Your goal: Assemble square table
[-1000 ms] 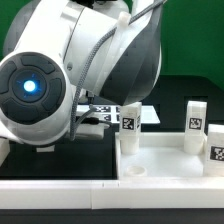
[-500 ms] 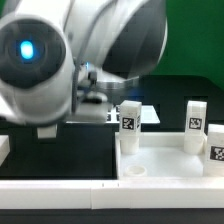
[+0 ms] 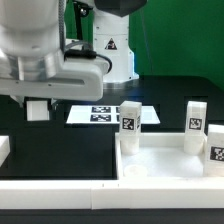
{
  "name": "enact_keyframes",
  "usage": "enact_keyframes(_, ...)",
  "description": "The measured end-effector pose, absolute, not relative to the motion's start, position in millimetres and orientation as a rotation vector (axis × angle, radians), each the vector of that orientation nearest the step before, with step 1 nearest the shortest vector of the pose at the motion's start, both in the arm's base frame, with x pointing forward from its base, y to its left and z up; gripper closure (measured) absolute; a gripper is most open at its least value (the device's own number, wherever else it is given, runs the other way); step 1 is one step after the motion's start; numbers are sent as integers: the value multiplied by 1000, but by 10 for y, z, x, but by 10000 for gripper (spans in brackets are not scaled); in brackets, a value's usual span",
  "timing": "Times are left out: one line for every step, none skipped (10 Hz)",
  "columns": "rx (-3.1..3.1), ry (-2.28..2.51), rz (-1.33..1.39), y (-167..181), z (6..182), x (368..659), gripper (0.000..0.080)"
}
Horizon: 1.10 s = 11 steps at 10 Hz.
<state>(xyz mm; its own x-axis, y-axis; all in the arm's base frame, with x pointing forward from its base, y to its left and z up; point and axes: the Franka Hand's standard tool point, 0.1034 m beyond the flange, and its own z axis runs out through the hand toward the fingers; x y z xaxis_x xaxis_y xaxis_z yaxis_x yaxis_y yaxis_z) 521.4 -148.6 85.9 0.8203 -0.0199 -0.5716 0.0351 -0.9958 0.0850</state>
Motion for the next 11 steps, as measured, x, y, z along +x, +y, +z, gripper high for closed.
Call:
enact_keyframes(2938,-30,-834,-1352,929,5348,518)
enact_keyframes(2992,-41,-720,-1170,1095,5555,518)
enact_keyframes(3036,-40,-586,-1044,1319,5762,518)
enact_keyframes(3043,24,-456,-1095,1406,5890,518)
enact_keyframes(3043,69,-307,-1209,1359,5904,518)
enact_keyframes(3055,50,-232,-1184,1343,5858,518)
enact_keyframes(3052,60,-128,-1201,1353,5902,518)
enact_keyframes(3040,65,4,-1242,1353,5939,518)
enact_keyframes(3031,56,96,-1247,1346,5925,518)
enact_keyframes(3041,5,189,-1103,1371,5981,518)
enact_keyframes(3047,-10,335,-879,1411,6088,518)
